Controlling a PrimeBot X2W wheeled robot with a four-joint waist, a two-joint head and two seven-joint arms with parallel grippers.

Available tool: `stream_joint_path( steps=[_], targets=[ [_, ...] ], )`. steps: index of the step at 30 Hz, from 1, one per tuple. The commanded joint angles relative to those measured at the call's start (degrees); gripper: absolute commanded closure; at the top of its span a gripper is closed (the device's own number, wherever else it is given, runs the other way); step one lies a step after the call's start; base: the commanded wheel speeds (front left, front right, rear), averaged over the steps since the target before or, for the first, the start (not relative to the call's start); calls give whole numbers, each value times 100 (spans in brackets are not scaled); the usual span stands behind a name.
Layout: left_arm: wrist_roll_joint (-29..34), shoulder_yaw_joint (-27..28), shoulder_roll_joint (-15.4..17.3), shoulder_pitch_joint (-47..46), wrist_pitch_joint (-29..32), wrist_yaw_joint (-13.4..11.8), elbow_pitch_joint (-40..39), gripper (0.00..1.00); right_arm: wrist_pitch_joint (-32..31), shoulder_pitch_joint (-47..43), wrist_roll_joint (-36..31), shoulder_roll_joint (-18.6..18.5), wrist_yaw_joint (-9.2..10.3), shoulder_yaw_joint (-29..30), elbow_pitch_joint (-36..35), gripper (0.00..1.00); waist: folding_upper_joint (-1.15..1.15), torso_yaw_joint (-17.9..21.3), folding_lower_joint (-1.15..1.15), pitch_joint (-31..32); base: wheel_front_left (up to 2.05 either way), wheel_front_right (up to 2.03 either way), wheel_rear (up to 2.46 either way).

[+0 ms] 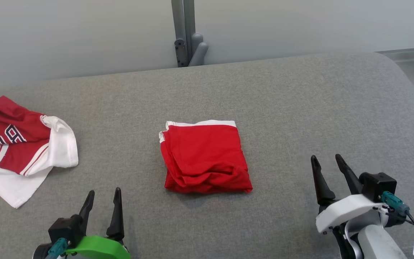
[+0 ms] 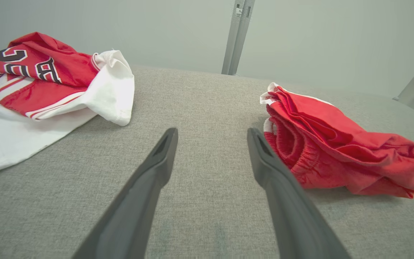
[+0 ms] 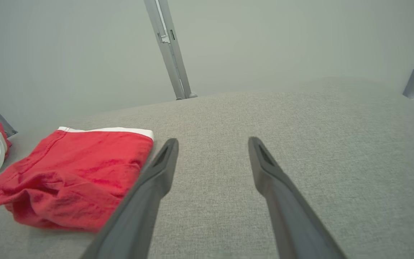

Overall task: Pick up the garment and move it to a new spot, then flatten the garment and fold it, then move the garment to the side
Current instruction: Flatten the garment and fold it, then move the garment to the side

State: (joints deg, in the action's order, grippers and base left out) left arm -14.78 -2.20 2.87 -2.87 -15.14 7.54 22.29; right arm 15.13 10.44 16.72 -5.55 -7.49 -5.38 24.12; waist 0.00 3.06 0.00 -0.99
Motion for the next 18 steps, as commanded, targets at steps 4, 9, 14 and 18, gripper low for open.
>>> stream_joint_path(
  steps=[4, 9, 14, 18],
  targets=[
    [114, 91, 10, 225, 1, -14, -81, 0, 0, -281, -106, 96, 0, 197, -95, 0, 0, 106, 0, 116, 0, 0, 0],
    [107, 134, 9, 335, 1, -14, -146, 0, 0, -384, -107, 158, 0, 193, -122, 0, 0, 114, 0, 145, 0, 0, 0],
    [137, 127, 8, 334, 1, -14, -178, 0, 0, -386, -147, 164, 0, 215, -106, 0, 0, 68, 0, 118, 0, 0, 0],
    [133, 92, 8, 291, 1, -14, -196, 0, 0, -339, -136, 182, 0, 173, -65, 0, 0, 8, 0, 53, 0, 0, 0]
  ],
)
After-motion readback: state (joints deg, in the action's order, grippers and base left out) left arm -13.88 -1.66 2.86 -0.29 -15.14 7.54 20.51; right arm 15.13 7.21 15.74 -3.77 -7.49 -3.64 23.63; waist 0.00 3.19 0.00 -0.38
